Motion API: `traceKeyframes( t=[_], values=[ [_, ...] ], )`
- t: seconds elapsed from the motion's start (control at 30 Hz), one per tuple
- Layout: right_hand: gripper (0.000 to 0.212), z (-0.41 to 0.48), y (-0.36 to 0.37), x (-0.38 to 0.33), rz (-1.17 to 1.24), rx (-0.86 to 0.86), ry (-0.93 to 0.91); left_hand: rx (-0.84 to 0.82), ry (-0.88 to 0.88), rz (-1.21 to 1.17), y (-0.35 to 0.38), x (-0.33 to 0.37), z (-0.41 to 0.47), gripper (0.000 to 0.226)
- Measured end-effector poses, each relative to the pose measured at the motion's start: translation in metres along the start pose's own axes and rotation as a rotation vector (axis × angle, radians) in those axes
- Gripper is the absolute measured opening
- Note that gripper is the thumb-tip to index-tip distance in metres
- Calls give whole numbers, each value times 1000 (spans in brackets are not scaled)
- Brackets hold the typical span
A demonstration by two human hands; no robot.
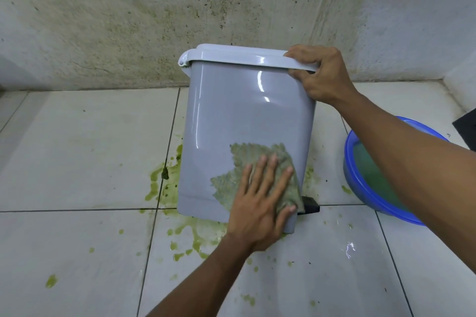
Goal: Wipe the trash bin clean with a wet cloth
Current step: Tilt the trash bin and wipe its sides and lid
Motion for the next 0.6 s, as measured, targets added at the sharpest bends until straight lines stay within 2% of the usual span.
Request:
traceKeyframes(
  t=[0.07,0.13,0.27,0.33,0.4,0.53,0.6],
  values=[
    [30,0,0,1,10,2,4,-13,43,27,2,-13,-24,73],
    [30,0,0,0,14,4,9,9,11,38,-5,-41,-35,73],
    [30,-2,0,-1,-6,13,10,93,-335,9,-25,-87,-9,78],
    [29,-2,1,0,-14,28,12,92,-412,11,-26,-75,6,77],
    [29,-1,1,1,-12,37,18,73,-307,-15,-17,-42,10,75],
    [26,-2,0,-2,-14,39,-21,-42,61,5,11,20,-25,68],
    [27,-3,-1,-2,-16,36,-21,-35,85,17,11,6,-44,66]
  ],
)
Point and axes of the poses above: each hand's wrist, its own z-axis towards the middle knuckle, its own y-axis out of the palm, x = y × z, the point moved 8 cm from there along z, towards the middle knuckle, and after that the axes turned 10 degrees about -y, right-handed, at the moved point
